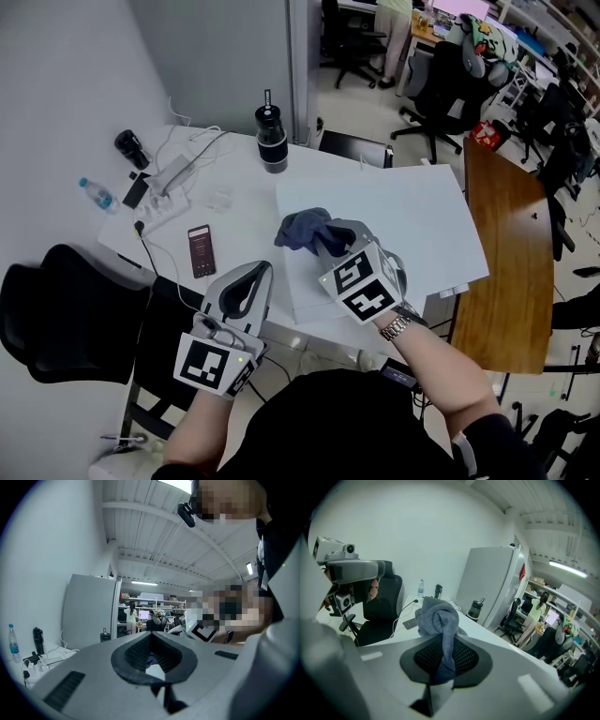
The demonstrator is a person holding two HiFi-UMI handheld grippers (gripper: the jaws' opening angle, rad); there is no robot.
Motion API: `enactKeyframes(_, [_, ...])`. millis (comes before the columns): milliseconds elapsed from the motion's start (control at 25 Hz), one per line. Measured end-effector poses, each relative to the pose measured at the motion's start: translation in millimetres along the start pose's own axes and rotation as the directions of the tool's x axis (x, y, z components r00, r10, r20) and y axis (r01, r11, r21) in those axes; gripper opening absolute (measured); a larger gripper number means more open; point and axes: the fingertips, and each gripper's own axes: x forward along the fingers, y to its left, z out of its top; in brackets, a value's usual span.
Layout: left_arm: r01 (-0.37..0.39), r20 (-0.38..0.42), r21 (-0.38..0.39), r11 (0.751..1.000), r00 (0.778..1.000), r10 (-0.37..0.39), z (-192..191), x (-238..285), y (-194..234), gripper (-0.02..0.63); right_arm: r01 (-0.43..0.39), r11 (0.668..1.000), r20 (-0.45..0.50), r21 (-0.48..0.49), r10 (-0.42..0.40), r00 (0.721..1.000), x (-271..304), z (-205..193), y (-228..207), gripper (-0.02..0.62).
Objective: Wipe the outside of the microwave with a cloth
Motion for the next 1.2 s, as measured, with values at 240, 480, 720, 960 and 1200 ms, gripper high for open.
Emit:
enactKeyframes(240, [-0.006,0.006,0.018,1.000,1.000,0.006,8,8,-20,0.005,0.022,1.000,-0.010,0.016,-0.022,1.000,-19,-22,-24,0.051])
enactKeyframes(480, [-0.012,0.000,0.034,0.999,1.000,0.012,14,18,-44,0.005,0.024,0.999,-0.008,0.038,-0.023,1.000,-37,-43,-49,0.051])
enactKeyframes(720, [-0.028,-0.005,0.049,0.998,1.000,0.028,22,32,-72,0.005,0.024,0.998,-0.014,0.052,-0.024,1.000,-58,-66,-76,0.051])
enactKeyframes(960, [-0.046,-0.016,0.060,0.997,0.999,0.047,23,46,-100,0.006,0.024,0.998,-0.011,0.061,-0.023,1.000,-76,-88,-103,0.051])
enactKeyframes(1200, [-0.052,-0.028,0.070,0.996,0.998,0.054,23,64,-130,0.006,0.024,0.997,-0.016,0.074,-0.023,1.000,-92,-111,-134,0.051])
